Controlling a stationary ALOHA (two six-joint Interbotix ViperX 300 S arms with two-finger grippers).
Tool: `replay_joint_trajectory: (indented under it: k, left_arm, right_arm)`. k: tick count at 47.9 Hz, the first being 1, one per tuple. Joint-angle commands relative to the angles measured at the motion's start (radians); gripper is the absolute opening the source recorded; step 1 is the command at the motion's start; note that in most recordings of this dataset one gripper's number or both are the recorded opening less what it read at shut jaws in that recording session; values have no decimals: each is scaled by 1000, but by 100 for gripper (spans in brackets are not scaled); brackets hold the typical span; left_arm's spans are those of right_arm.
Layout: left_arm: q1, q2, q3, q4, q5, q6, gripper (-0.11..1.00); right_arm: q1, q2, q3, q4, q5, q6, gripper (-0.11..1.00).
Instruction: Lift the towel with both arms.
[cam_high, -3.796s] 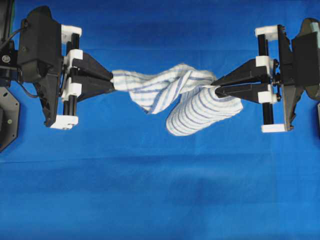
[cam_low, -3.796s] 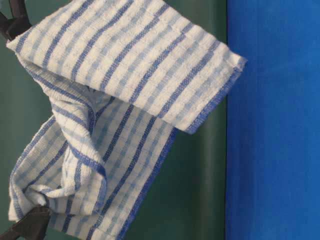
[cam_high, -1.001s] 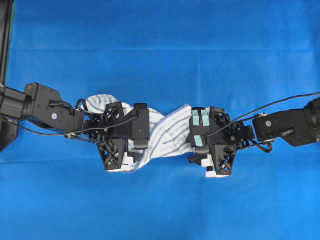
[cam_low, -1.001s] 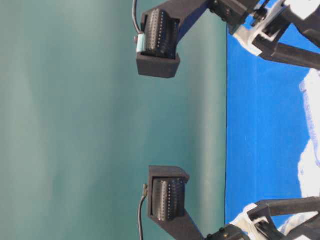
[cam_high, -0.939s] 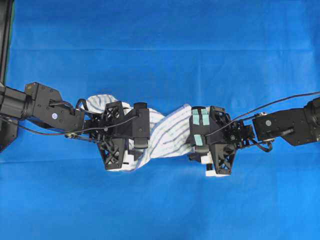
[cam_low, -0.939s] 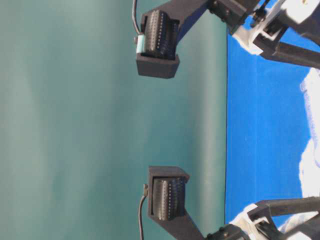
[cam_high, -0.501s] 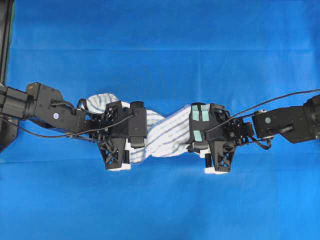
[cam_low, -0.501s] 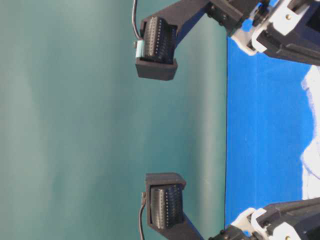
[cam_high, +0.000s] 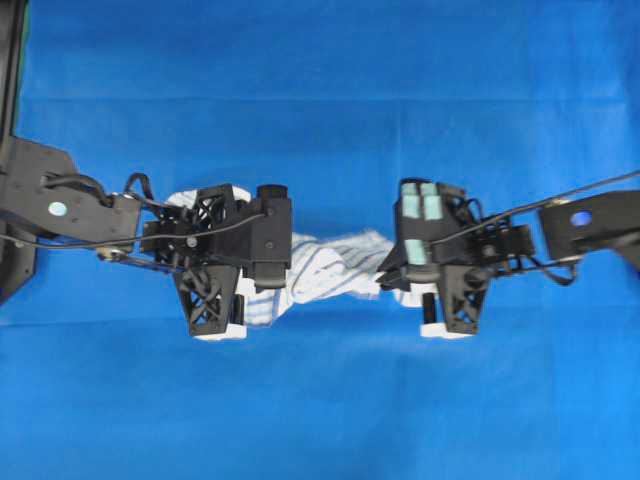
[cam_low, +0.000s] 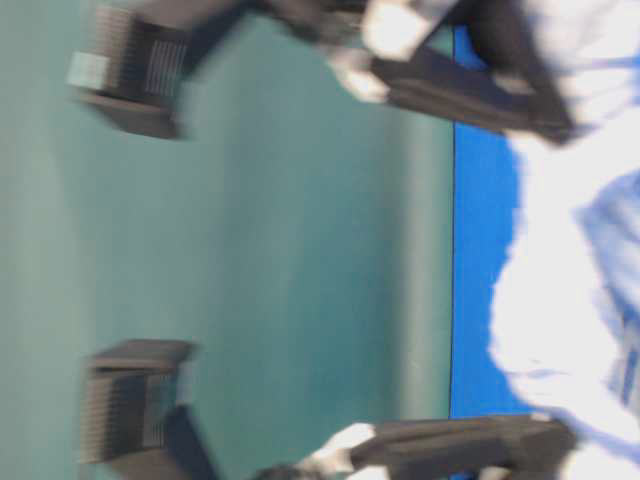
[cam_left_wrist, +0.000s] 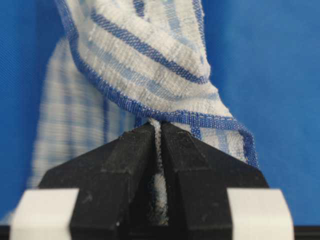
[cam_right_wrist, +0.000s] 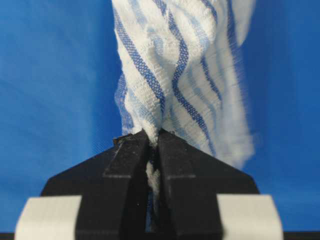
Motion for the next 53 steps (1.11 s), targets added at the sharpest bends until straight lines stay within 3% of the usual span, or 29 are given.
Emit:
replay_joint_trajectory:
  k: [1,18,31,53]
  left_arm:
    - [9,-57,-44,3,37,2,3]
    - [51,-247,-184,11,175,2,3]
    - [92,-319,-261,15,249,2,3]
    - [104,-307,-304,15,258,5,3]
  right_arm:
    - [3,-92,-38,-23,55,-3,5]
    - [3,-295,-153,-123,282,-3,5]
    - [3,-390,-255,-210,403,-6,5]
    - [3,-410,-284,-218,430,-5,5]
